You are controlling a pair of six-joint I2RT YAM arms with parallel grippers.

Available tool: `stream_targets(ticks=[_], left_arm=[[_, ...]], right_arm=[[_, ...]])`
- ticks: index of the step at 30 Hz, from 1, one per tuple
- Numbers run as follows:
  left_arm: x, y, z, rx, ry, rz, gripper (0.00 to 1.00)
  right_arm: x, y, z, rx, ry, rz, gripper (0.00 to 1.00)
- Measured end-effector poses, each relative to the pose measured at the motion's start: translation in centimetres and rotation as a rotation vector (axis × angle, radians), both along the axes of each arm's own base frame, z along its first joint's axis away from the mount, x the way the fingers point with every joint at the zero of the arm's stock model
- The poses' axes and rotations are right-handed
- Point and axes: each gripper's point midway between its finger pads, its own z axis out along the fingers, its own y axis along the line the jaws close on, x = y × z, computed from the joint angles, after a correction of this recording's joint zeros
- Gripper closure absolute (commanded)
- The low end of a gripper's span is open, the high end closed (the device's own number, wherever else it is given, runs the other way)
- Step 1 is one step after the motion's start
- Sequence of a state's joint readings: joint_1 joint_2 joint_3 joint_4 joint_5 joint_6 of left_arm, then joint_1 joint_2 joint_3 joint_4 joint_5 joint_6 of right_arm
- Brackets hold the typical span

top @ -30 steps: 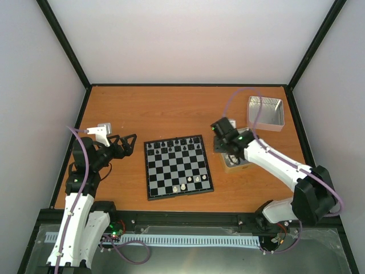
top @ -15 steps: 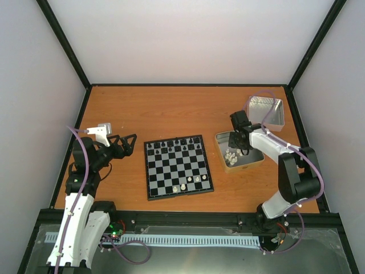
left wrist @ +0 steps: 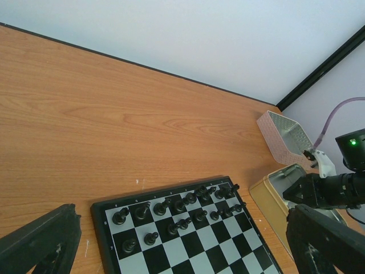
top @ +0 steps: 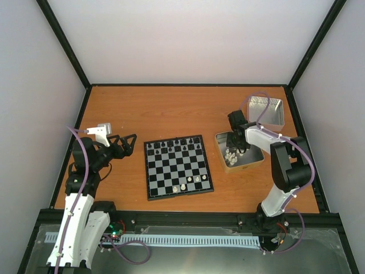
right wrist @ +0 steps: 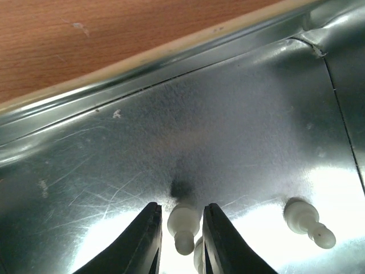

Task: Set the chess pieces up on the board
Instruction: Pick up the chess piece from the storage box, then place the chess piece on the chessboard.

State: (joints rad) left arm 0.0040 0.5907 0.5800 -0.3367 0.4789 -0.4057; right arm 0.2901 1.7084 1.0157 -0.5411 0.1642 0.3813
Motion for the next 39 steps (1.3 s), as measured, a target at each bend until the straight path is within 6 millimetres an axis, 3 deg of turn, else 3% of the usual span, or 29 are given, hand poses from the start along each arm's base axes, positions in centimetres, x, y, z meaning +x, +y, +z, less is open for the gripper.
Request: stream_targets(ticks=[3, 8, 14, 18, 22, 25, 27, 32, 39], left_arm=[[0.0, 0.0, 0.0, 0.000, 0.000, 0.000, 0.00], [0.0, 0.0, 0.0, 0.000, 0.000, 0.000, 0.00], [0.0, 0.0, 0.0, 0.000, 0.000, 0.000, 0.00], [0.0, 0.0, 0.0, 0.000, 0.000, 0.000, 0.00], [0.0, 0.0, 0.0, 0.000, 0.000, 0.000, 0.00], [0.0, 0.0, 0.1, 0.000, -0.004, 0.000, 0.00], [-0.1, 0.0, 0.1, 0.000, -0.005, 0.000, 0.00], [-0.1, 0.0, 0.1, 0.000, -0.006, 0.000, 0.00], [-0.1, 0.0, 0.2, 0.000, -0.006, 0.000, 0.00]], right_arm=[[0.0, -0.3, -0.4, -0.004, 0.012, -0.006, 0.81], [0.0, -0.4, -0.5, -0.005, 0.013, -0.007, 0.97], [0.0, 0.0, -0.2, 0.017, 0.010, -0.001, 0.97], [0.0, 1.1, 2.1, 0.048, -0.029, 0.029, 0.97], [-0.2, 5.1, 6.6, 0.086, -0.127, 0.130, 0.97], [-1.4, 9.3, 9.7, 0.128, -0.192, 0.240, 0.97], [-2.9, 12.3, 10.8, 0.159, -0.209, 0.316, 0.97], [-7.6, 17.9, 9.4, 0.179, -0.136, 0.477, 0.96], [-13.2, 22.7, 5.6, 0.172, 0.003, 0.651, 0.96]])
